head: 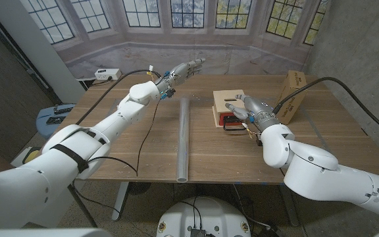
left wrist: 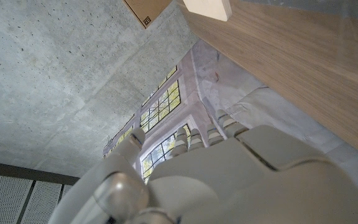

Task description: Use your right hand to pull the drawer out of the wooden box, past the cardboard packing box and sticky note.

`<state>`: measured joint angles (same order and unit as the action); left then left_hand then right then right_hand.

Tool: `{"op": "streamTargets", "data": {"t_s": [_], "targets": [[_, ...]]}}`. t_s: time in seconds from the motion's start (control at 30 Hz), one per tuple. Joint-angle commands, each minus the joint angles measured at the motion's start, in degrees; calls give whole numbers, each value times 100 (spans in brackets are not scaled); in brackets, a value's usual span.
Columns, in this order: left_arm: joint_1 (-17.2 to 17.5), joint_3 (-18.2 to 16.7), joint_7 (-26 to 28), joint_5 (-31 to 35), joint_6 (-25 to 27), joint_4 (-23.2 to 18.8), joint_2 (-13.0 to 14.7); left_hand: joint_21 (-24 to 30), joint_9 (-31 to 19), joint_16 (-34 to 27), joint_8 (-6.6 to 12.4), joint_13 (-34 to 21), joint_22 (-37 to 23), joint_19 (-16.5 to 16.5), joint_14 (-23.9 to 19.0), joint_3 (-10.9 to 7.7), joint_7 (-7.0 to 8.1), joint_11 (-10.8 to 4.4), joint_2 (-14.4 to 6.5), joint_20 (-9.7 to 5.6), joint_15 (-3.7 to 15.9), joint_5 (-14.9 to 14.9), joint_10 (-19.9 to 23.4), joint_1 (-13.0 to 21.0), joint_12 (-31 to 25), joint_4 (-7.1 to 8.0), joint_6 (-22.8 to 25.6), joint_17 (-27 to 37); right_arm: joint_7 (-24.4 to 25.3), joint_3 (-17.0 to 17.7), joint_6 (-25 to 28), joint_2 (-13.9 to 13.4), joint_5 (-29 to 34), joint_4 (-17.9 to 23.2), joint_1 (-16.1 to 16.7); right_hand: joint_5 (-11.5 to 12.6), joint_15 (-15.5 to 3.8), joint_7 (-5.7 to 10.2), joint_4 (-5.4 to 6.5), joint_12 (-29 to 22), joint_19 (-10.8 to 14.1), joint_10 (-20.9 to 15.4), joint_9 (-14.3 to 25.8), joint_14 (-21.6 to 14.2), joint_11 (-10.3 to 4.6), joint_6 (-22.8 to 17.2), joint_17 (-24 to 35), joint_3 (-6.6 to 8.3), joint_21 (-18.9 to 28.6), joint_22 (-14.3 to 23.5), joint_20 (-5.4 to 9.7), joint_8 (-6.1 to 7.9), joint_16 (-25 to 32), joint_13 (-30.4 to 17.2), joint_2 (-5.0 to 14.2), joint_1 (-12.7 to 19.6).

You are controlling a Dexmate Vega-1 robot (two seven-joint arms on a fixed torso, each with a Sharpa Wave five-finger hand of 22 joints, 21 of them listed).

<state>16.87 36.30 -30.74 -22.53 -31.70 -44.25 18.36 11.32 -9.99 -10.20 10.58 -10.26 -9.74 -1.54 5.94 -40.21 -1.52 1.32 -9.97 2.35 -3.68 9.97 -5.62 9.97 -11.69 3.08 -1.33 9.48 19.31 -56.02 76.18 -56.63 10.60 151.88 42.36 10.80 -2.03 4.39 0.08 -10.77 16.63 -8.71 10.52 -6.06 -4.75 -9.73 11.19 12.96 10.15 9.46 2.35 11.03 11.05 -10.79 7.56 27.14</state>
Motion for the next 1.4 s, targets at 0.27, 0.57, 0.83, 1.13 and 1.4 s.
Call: {"op": "streamTargets", "data": {"t_s": [0.27,0.57,0.83,1.13,1.4], "targets": [[-31,72,-83,55,-53,68,-39,-7,-22,-4,-2,-23,-25,-28,-20,32,5,-25,-11,18,28,19,0,53,7,-3,4,18,-3549,-1172,380,288,3894,-346,-399,-15,-371,20,54,-52,-53,-107,19,-37,-52,-117,24,-37,19,12,200,39,65,-17,15,-165],[-51,84,-114,54,-74,129,-73,-7,-22,-5,-15,-24,-25,-30,-22,46,-2,-21,-19,15,25,19,3,57,9,2,-28,19,-4916,-1523,346,387,5278,-630,-602,-9,-416,19,110,-63,-80,-157,19,-70,7,-155,27,-57,23,12,196,45,78,-16,40,-276],[-45,88,-92,64,-56,116,-76,-7,-22,-6,-14,-24,-25,-32,-27,53,-1,-25,-21,18,24,19,7,61,9,3,-26,18,-5831,-1202,-144,467,6128,-851,-357,-4,-451,32,131,-64,-116,-179,19,-76,-25,-177,19,-65,18,12,200,47,72,-15,42,-334],[19,94,-42,75,20,-16,-34,-7,-23,-6,-15,-25,-25,-34,-29,61,0,-28,-25,15,25,19,7,66,12,4,-33,18,-6666,-54,-1238,822,6817,-1128,520,4,-476,54,140,-78,-161,-245,19,-126,-37,-212,1,-68,16,12,197,52,76,-14,38,-385],[43,108,-40,81,84,-73,-13,-5,-24,-5,-15,-25,-26,-38,-29,68,0,-30,-30,14,26,20,4,72,15,6,-38,18,-6992,872,-2135,1266,7065,-1324,1221,9,-464,52,161,-80,-214,-273,20,-121,-37,-234,-3,-74,6,12,194,54,68,-14,44,-434]]}}
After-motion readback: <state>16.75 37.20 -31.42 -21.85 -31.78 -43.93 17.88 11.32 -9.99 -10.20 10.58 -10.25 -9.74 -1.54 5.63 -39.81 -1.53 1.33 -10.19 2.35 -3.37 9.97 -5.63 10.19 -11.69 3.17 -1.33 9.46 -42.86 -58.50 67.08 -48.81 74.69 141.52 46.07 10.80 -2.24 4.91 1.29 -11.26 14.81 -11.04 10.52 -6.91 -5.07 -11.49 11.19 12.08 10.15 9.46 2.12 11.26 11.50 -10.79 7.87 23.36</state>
